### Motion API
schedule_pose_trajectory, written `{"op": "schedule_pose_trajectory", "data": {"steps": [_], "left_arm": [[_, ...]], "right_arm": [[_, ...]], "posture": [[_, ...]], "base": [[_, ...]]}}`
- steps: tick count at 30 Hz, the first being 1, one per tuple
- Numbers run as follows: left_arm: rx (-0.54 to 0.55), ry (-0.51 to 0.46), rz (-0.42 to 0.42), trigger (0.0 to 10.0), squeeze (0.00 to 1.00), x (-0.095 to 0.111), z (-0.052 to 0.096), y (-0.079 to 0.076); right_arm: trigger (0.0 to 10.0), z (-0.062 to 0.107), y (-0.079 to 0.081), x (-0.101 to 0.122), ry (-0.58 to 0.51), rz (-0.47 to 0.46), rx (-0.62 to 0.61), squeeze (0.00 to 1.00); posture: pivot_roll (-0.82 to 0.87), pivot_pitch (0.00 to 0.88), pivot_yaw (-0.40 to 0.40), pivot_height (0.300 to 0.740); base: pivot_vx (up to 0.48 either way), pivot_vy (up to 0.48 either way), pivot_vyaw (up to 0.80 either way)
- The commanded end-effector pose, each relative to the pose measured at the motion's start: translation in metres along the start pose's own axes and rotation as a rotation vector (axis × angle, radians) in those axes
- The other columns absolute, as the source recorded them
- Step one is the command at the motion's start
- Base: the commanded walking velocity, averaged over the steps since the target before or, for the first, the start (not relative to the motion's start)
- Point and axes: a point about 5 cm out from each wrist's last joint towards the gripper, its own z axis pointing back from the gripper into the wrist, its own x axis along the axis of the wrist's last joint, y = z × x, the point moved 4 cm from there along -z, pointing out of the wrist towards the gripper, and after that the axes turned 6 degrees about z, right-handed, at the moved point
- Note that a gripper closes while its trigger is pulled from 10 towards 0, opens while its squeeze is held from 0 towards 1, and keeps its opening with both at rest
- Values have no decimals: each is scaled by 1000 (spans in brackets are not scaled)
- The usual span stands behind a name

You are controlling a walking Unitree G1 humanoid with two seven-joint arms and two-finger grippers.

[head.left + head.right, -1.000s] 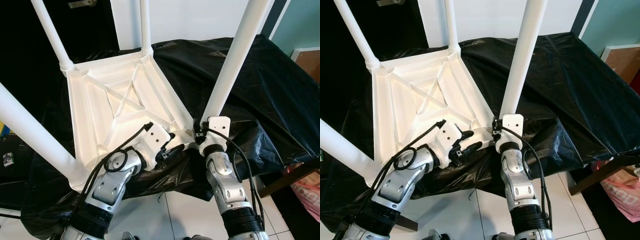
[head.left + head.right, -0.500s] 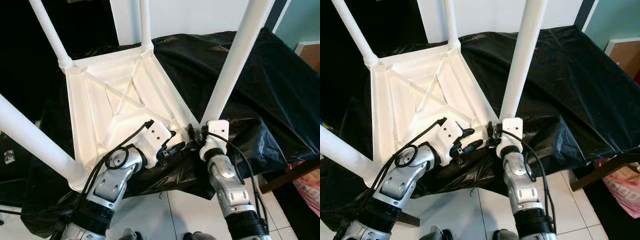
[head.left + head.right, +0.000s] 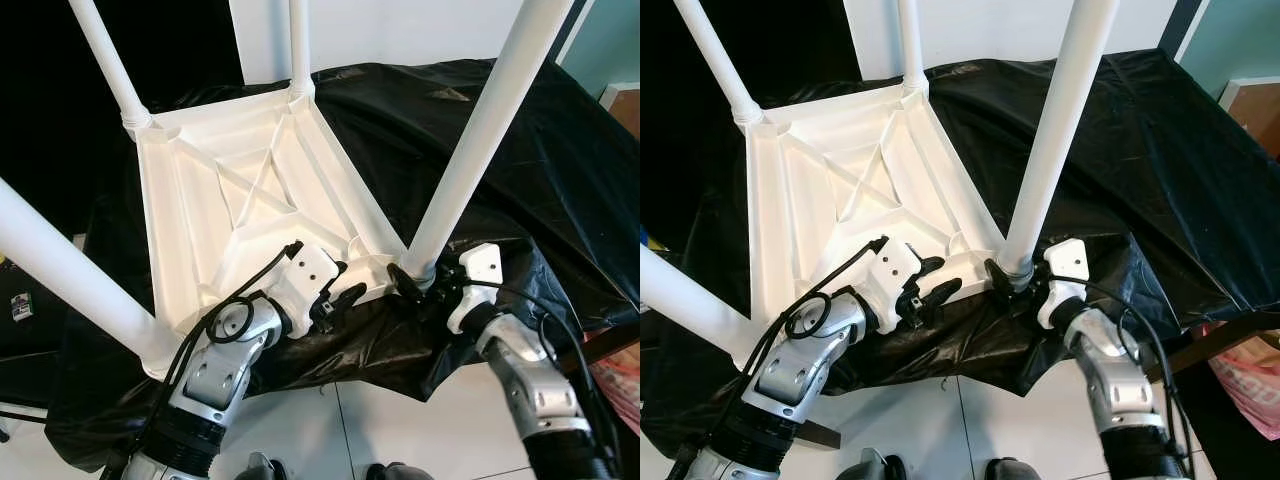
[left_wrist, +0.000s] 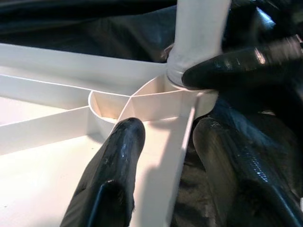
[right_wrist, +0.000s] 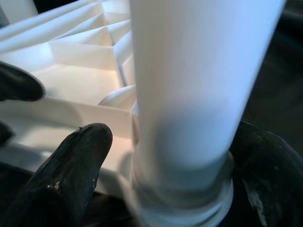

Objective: Building children table

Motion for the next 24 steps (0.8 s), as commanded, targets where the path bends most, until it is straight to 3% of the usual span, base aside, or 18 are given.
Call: {"op": "schedule_pose_trajectory", "data": {"steps": [1, 6, 10, 11, 12, 18, 24], "left_arm": [[11, 6, 13, 10000, 0, -1, 4, 2], [5, 7, 13, 10000, 0, -1, 5, 2], [-31, 11, 10, 10000, 0, 0, 10, -2], [-39, 13, 8, 10000, 0, 0, 11, -2], [-43, 15, 5, 10000, 0, 0, 13, -3], [-40, 38, 2, 10000, 0, -4, 23, 2], [-33, 85, 0, 10000, 0, -15, 35, 8]], "right_arm": [[10000, -6, 3, 1, 6, 24, 91, 0], [10000, -13, 2, 4, 6, 51, 135, 0], [10000, -30, 4, 3, 38, 93, 220, 0], [7059, -32, 5, 1, 47, 96, 239, 0], [392, -33, 6, -1, 53, 93, 246, 0], [0, -34, 8, -12, 70, 47, 252, 0], [0, -32, 10, -22, 67, -6, 173, 0]], "posture": [[17, 116, -14, 740], [21, 105, -16, 740], [36, 87, -19, 740], [40, 84, -20, 740], [43, 82, -21, 740], [54, 73, -27, 740], [42, 72, -28, 740]], "base": [[0, 0, 0], [0, 0, 0], [0, 0, 0], [0, 0, 0], [0, 0, 0], [0, 0, 0], [0, 0, 0]]}}
